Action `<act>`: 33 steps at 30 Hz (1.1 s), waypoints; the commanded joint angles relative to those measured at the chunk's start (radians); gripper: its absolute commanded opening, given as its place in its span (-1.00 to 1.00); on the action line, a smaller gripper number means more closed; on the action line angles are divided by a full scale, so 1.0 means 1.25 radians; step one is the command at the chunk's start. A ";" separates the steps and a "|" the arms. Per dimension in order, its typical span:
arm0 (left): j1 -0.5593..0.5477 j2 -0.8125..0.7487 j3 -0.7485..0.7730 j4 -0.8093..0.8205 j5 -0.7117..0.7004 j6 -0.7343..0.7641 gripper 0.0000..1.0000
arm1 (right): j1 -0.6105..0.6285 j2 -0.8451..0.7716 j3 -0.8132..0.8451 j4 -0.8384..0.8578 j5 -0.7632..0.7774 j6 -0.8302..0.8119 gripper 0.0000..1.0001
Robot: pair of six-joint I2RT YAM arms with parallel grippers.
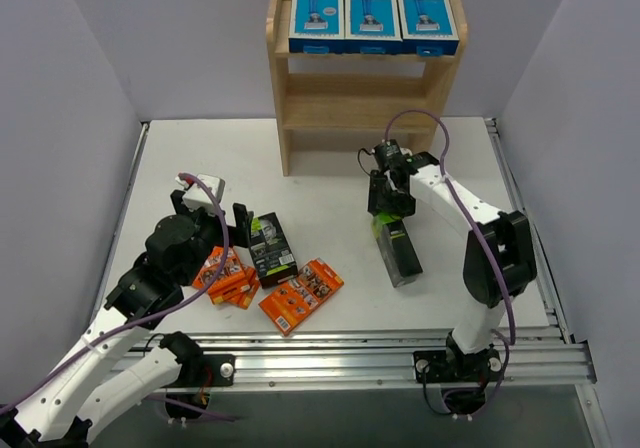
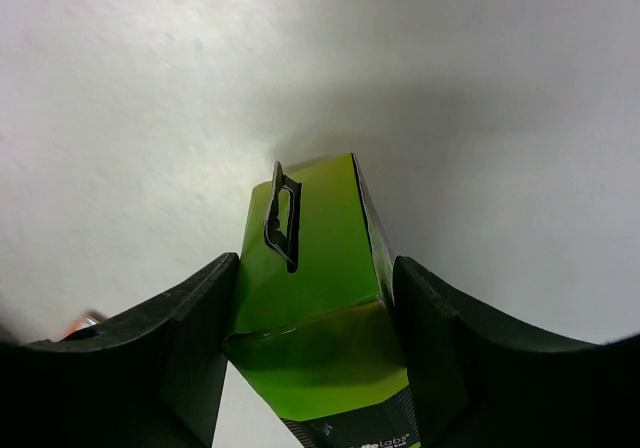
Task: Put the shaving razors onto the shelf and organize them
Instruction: Grab a shaving razor with the right arm
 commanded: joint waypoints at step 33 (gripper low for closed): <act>0.000 0.089 0.002 0.003 -0.058 0.032 0.94 | 0.072 -0.188 -0.167 0.206 0.012 -0.080 0.83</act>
